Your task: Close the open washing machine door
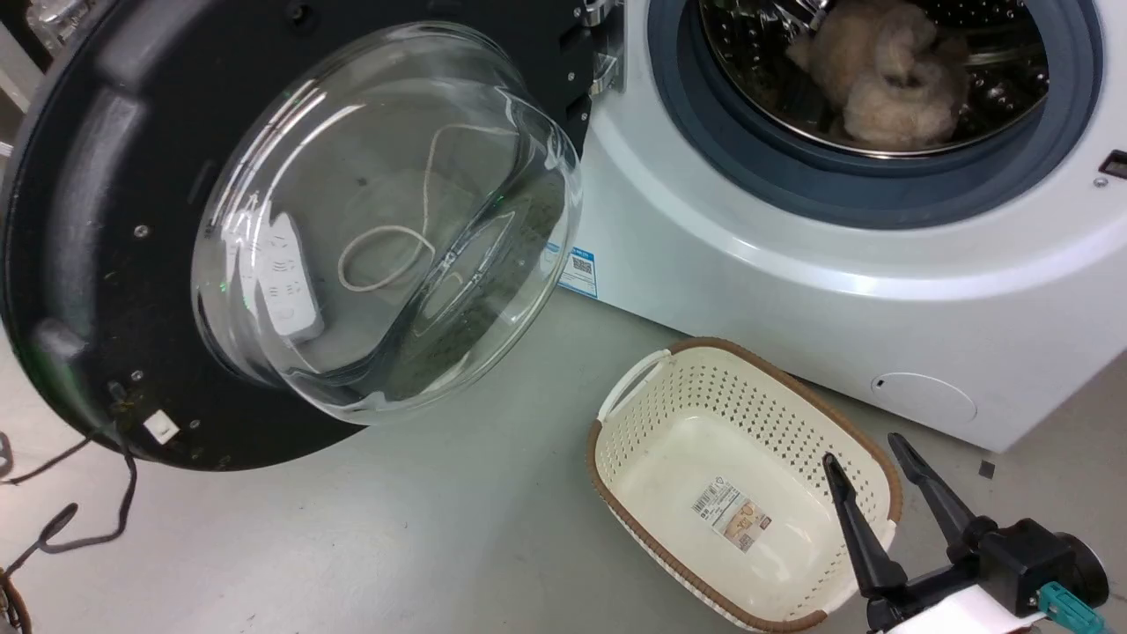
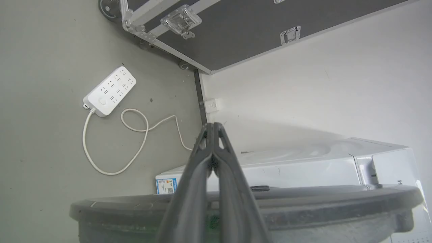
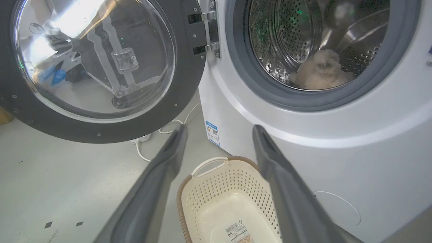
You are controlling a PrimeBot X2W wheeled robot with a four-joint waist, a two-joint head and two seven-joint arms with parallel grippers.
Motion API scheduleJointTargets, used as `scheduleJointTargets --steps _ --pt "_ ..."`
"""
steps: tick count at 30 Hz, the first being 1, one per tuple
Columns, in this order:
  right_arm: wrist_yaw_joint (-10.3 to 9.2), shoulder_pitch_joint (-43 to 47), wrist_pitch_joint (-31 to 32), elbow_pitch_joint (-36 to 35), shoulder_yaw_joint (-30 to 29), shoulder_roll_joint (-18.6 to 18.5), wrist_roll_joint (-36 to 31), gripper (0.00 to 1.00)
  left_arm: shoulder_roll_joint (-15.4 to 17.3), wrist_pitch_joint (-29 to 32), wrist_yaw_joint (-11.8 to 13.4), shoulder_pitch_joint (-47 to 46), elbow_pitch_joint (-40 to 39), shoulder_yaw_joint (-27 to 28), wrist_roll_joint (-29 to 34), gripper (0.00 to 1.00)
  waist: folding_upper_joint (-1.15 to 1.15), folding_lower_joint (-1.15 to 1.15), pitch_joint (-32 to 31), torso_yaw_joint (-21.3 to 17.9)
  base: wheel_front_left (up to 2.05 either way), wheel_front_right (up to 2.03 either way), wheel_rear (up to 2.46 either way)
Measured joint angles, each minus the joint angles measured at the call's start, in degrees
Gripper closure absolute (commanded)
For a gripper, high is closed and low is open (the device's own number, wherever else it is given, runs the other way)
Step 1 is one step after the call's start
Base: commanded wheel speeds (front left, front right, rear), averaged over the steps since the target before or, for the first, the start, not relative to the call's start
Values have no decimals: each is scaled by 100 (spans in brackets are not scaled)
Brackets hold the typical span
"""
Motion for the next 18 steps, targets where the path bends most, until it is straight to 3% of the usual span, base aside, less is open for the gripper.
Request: scheduleJointTargets --steps 11,18 --pt "0 3 0 111 -48 0 7 0 -225 1261 -517 432 -232 -135 -726 100 0 0 -136 7 0 0 0" --pt "0 8 0 192 -250 192 -42 0 -767 1980 -698 1053 -880 -431 -1072 100 0 0 -452 5 0 0 0"
